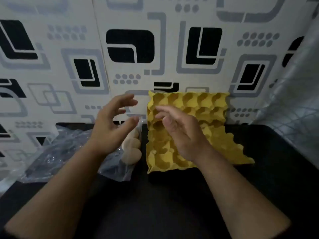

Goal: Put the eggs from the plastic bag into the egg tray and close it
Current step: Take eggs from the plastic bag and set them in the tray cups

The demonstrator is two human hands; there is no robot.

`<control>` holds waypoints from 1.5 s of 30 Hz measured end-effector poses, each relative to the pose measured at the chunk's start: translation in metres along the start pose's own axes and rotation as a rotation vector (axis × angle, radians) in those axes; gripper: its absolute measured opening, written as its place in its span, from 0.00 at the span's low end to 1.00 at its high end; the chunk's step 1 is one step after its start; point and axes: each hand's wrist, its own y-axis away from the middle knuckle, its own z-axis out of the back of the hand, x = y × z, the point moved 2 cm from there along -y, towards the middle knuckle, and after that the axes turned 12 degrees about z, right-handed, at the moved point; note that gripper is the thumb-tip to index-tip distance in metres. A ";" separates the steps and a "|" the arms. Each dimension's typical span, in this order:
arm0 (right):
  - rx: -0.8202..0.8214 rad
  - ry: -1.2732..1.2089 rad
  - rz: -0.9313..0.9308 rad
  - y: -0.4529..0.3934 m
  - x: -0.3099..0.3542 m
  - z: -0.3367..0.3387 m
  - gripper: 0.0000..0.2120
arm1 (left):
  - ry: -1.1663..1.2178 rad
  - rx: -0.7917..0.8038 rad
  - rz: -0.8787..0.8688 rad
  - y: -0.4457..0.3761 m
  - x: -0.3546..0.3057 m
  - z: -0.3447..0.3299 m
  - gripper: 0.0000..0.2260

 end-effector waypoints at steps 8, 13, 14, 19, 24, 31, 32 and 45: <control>0.145 0.208 -0.068 0.011 -0.018 -0.013 0.25 | -0.298 0.204 0.024 0.008 0.017 -0.004 0.16; 0.204 0.286 -0.093 0.014 -0.018 -0.013 0.23 | -0.413 0.344 0.034 0.009 0.011 -0.006 0.12; 0.201 0.295 -0.093 0.014 -0.017 -0.012 0.22 | -0.443 0.365 0.045 0.010 0.011 -0.007 0.13; 0.147 0.340 -0.070 0.012 -0.016 -0.012 0.19 | -0.494 0.391 0.108 0.011 0.011 -0.007 0.16; 0.161 0.365 -0.061 0.011 -0.015 -0.014 0.18 | -0.482 0.478 0.153 0.011 0.014 -0.008 0.11; 0.193 0.406 -0.083 0.010 -0.008 -0.007 0.19 | -0.524 0.488 0.151 0.011 0.017 -0.007 0.08; 0.234 0.409 -0.097 0.011 -0.007 -0.006 0.21 | -0.532 0.490 0.146 0.011 0.016 -0.007 0.07; 0.380 0.430 -0.163 0.015 -0.014 -0.015 0.25 | -0.709 0.556 0.235 0.018 0.007 -0.016 0.07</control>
